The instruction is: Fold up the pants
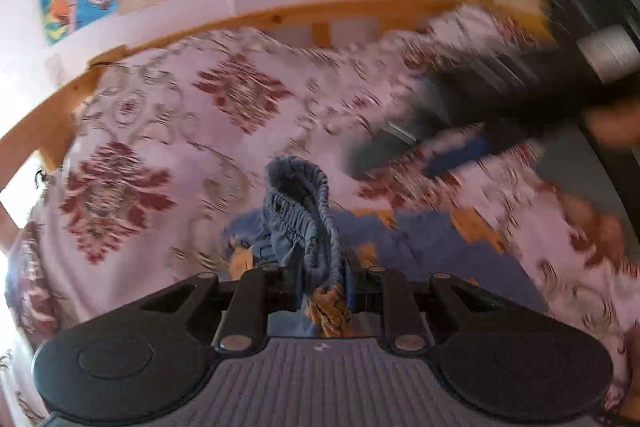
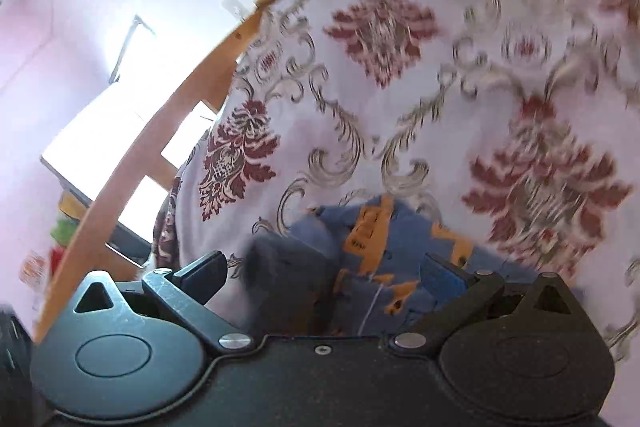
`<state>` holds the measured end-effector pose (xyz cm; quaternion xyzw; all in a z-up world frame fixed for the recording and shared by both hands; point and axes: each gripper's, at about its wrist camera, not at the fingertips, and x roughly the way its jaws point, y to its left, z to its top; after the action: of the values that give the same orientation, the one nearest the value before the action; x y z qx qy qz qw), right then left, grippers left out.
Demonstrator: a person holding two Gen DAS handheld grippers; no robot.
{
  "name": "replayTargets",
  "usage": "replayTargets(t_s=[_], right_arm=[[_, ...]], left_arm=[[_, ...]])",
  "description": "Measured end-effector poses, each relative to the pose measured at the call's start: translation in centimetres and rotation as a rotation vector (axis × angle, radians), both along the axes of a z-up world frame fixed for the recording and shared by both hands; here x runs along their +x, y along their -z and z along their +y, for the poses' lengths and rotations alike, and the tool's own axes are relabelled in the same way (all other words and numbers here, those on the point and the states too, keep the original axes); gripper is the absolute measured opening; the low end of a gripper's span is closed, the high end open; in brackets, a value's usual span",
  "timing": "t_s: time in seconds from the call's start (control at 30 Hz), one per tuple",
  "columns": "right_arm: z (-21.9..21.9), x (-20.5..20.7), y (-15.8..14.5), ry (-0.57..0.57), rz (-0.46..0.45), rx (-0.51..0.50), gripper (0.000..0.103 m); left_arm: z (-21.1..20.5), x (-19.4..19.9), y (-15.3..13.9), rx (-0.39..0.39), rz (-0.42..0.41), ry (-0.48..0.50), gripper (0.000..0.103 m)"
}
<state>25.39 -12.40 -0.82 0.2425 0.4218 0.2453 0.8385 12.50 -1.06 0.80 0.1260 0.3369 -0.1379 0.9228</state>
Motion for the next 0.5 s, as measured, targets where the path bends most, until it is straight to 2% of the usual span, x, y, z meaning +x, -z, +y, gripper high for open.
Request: replayTargets(t_s=[0.07, 0.17, 0.23, 0.3, 0.4, 0.47, 0.5], right_arm=[[0.4, 0.7, 1.0, -0.014, 0.059, 0.033, 0.102], [1.2, 1.1, 2.7, -0.019, 0.131, 0.023, 0.102], [1.3, 1.1, 3.3, -0.006, 0.143, -0.004, 0.102], [1.1, 0.9, 3.8, 0.003, 0.151, 0.014, 0.098], [0.7, 0.7, 4.0, 0.012, 0.162, 0.033, 0.079], [0.3, 0.6, 3.9, 0.013, 0.160, 0.033, 0.058], [0.1, 0.4, 3.8, 0.010, 0.158, 0.038, 0.051]], left_arm=[[-1.5, -0.4, 1.0, 0.024, 0.018, 0.022, 0.021], [-3.1, -0.9, 2.0, 0.071, 0.023, 0.035, 0.021], [-3.8, -1.2, 2.4, 0.104, 0.015, 0.035, 0.021], [-4.3, -1.5, 2.7, 0.132, 0.008, 0.041, 0.021], [-5.2, -1.6, 2.7, 0.182, -0.006, 0.046, 0.021], [-5.7, -1.8, 2.7, 0.202, -0.017, 0.046, 0.021], [-6.0, -1.7, 2.6, 0.210, -0.020, 0.047, 0.021]])
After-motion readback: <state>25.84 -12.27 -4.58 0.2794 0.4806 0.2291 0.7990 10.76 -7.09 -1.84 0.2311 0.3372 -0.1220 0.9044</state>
